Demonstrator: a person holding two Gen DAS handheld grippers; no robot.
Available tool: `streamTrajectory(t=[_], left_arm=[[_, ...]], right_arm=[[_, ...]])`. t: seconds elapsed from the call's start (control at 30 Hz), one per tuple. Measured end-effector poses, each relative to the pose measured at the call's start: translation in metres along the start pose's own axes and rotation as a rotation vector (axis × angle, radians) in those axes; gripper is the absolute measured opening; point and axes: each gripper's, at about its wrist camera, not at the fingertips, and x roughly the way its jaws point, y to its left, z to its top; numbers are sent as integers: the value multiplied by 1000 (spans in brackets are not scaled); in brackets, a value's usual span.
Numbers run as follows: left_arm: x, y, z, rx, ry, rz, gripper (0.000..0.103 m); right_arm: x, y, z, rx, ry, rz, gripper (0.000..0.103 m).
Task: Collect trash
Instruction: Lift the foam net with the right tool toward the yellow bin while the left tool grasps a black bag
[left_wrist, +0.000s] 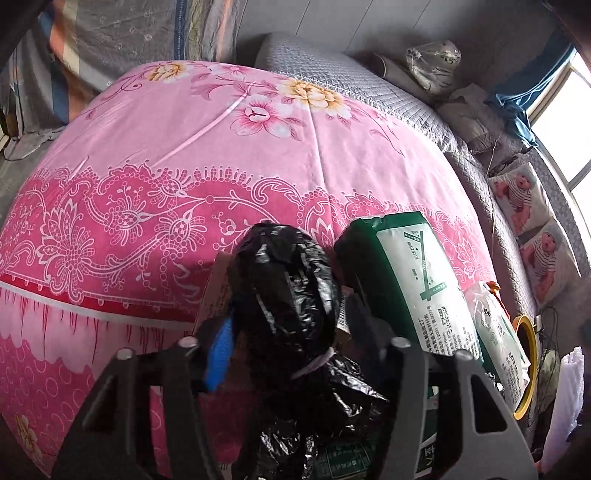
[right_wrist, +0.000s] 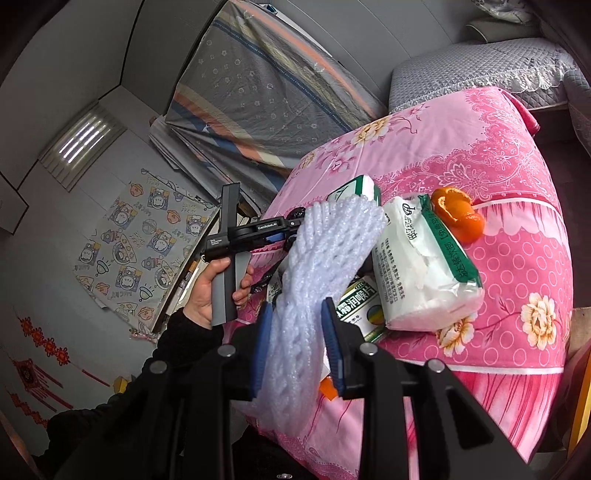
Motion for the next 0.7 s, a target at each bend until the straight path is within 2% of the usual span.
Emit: streamTrajectory(t=[0.13, 0.2, 0.27, 0.37, 0.53, 0.7], left_arm=[[0, 2, -3, 8, -8, 11, 29], [-9, 4, -5, 2, -36, -15, 28], [-29, 5, -7, 6, -98, -50, 28], [-70, 2, -13, 29, -221, -63, 28], [-139, -9, -33, 94, -397, -28, 28], [-182, -23, -60, 153, -473, 12, 28]], right_arm=[[-2, 3, -2, 7, -2, 3, 26], [-2, 6, -2, 8, -3, 6, 26], [-2, 8, -3, 3, -6, 8, 26], [-3, 12, -4, -11, -9, 5, 26], [-1, 18, -7, -13, -11, 7, 26], [4, 19, -8, -9, -8, -1, 26]])
